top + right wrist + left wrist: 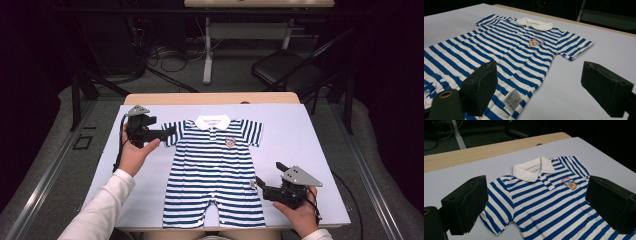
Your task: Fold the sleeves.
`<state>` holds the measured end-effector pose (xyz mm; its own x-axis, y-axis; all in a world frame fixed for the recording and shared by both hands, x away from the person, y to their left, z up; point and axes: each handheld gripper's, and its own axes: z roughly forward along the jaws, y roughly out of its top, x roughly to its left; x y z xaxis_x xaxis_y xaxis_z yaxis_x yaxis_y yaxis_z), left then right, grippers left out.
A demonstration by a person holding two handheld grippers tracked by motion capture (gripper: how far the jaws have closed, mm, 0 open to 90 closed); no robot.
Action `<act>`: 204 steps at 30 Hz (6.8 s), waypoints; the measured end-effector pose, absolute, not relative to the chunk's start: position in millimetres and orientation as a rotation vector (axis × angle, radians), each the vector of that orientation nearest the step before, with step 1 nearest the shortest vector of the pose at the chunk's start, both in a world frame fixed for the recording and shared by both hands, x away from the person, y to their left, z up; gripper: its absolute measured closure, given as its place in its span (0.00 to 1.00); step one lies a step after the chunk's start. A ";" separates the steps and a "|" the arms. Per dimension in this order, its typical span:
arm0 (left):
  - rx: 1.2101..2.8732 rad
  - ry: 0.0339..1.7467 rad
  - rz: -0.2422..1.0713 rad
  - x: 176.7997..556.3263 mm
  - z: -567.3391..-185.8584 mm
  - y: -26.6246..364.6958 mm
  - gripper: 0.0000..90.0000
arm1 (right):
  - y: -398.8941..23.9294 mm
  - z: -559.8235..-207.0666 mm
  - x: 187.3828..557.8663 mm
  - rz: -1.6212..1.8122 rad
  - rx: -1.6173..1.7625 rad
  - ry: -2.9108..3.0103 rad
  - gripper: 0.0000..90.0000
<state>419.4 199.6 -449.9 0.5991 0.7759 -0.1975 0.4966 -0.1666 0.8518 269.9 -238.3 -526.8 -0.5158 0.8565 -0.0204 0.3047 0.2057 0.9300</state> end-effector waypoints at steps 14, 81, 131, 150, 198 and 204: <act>1.829 1.058 0.337 446.3 -445.2 194.7 0.10 | -237.8 -528.0 270.3 1.302 1.069 1.933 0.15; 1.767 1.391 0.326 528.2 -507.9 216.3 0.38 | -243.9 -528.9 271.5 1.372 1.077 1.982 0.09; 1.792 1.569 0.230 552.1 -553.7 228.7 0.73 | -243.7 -530.8 273.1 1.355 1.064 2.015 0.09; 1.820 1.561 0.203 552.4 -555.5 225.8 0.90 | -243.4 -530.3 272.6 1.356 1.053 2.022 0.09; 1.823 1.396 0.262 529.8 -509.6 202.8 0.98 | -242.1 -531.2 273.6 1.355 1.053 2.026 0.09; 1.852 1.387 0.250 528.7 -500.8 191.2 0.98 | -242.2 -531.4 273.9 1.351 1.056 2.029 0.09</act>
<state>528.7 191.2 -500.8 0.3818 0.8779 -0.2890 0.7216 -0.0878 0.6867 273.9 -242.2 -531.4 -0.5868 0.8094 0.0250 0.3348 0.2144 0.9176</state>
